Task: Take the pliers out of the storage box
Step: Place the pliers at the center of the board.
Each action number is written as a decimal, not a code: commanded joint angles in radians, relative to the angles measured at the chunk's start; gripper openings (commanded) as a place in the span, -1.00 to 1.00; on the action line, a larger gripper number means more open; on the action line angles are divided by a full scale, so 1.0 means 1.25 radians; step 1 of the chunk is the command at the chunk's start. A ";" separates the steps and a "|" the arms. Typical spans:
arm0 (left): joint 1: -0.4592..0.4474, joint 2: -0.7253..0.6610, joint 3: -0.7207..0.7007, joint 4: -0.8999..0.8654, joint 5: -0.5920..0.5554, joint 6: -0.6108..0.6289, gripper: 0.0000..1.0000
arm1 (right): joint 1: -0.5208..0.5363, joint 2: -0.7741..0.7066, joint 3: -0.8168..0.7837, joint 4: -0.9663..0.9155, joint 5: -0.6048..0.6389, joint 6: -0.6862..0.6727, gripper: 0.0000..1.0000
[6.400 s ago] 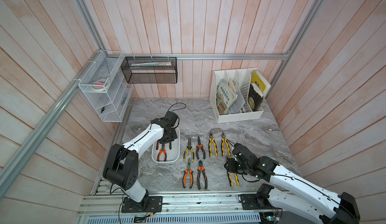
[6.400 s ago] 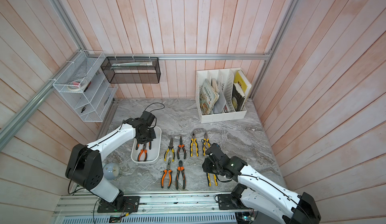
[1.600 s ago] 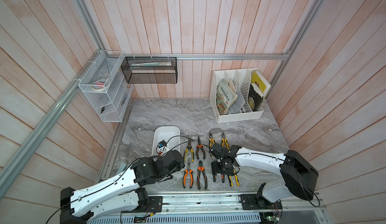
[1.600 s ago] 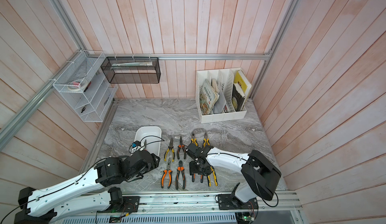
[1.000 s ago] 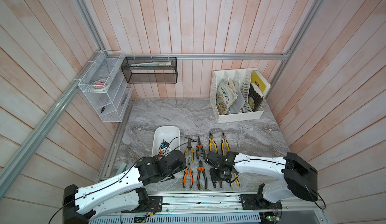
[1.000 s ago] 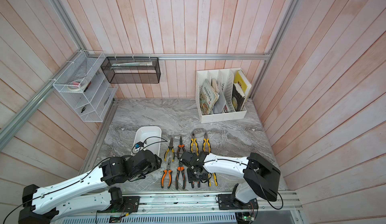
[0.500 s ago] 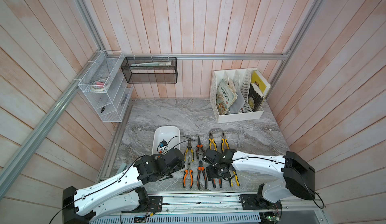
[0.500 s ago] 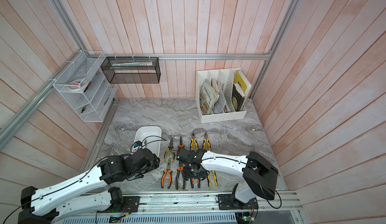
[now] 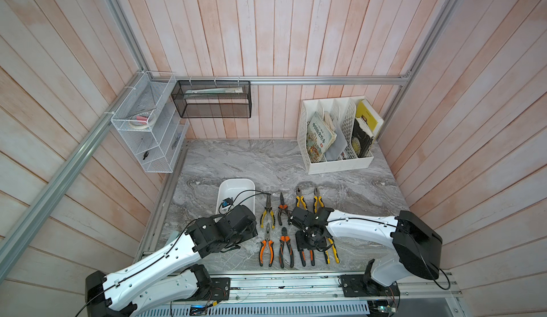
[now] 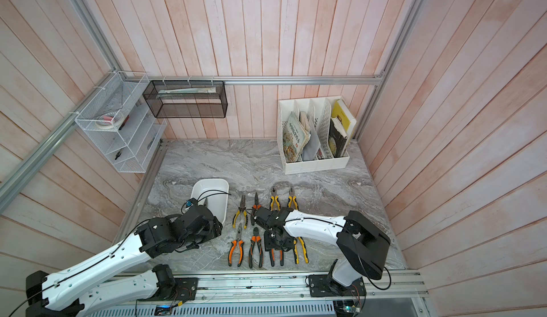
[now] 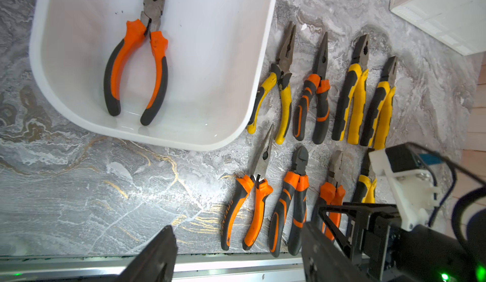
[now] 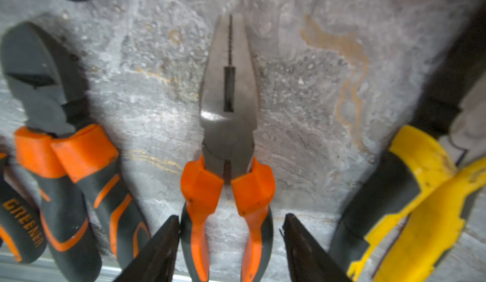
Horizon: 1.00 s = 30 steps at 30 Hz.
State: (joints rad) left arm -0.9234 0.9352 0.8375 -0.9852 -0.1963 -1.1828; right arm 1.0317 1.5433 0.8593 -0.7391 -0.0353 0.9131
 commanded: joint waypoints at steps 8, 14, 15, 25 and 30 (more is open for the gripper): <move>0.033 0.012 -0.007 -0.028 0.019 0.031 0.57 | -0.013 -0.028 -0.044 -0.002 0.007 0.023 -0.03; 0.120 0.022 -0.032 -0.032 0.080 0.062 0.58 | -0.017 -0.038 -0.044 -0.004 0.010 0.027 0.01; 0.139 0.021 -0.033 -0.030 0.088 0.074 0.58 | -0.017 -0.039 -0.039 -0.008 0.015 0.028 0.11; 0.337 0.150 0.070 -0.041 0.097 0.300 0.60 | -0.018 -0.200 0.055 -0.057 0.108 0.020 0.44; 0.347 0.279 0.115 -0.032 0.064 0.360 0.60 | -0.017 -0.328 0.045 -0.013 0.129 0.023 0.44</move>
State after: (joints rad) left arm -0.4984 1.2293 0.9501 -1.0294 -0.0868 -0.8265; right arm 1.0161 1.1927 0.9123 -0.7574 0.0753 0.9413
